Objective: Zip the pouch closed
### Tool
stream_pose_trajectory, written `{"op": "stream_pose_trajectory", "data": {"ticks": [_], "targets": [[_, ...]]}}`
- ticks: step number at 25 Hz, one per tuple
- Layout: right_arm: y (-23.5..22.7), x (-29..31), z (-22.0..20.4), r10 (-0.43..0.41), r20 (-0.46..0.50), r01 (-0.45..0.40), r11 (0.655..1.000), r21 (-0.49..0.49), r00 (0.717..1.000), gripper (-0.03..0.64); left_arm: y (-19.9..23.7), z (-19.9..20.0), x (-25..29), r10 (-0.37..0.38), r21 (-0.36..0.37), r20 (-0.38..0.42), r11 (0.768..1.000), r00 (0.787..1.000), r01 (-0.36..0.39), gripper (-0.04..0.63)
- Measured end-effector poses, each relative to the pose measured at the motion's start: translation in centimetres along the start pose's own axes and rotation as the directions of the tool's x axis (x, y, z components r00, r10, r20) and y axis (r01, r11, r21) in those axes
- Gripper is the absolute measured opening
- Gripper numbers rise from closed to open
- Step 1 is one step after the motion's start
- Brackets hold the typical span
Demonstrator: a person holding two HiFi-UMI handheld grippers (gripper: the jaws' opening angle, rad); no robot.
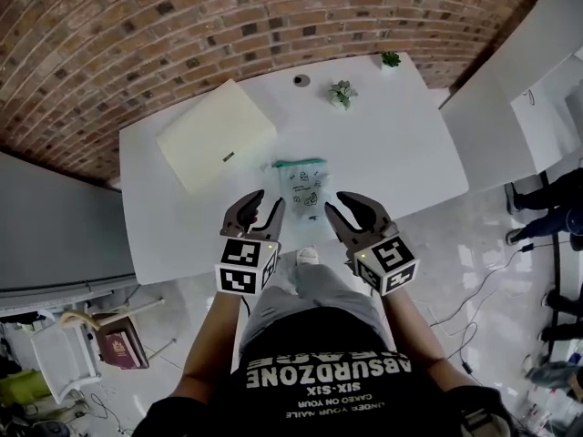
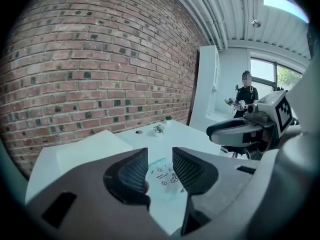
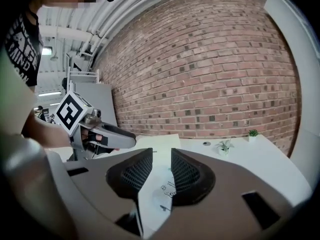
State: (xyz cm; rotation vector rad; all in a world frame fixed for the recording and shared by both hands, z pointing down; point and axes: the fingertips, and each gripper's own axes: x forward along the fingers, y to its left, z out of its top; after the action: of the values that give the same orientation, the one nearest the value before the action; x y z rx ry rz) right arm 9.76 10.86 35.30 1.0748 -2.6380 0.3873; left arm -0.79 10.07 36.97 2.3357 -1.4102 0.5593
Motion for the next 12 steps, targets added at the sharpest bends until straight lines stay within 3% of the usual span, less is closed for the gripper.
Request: {"op": "stream_pose_trajectory", "data": {"ticks": [12], "targets": [[-2.4,3.3,-0.6,0.104,-0.085,-0.113,0.987,-0.112,0.991,0.100,2.1,-0.9,2.2,0.046,-0.005,-0.055,0.999,0.997,-0.046,0.133]]}}
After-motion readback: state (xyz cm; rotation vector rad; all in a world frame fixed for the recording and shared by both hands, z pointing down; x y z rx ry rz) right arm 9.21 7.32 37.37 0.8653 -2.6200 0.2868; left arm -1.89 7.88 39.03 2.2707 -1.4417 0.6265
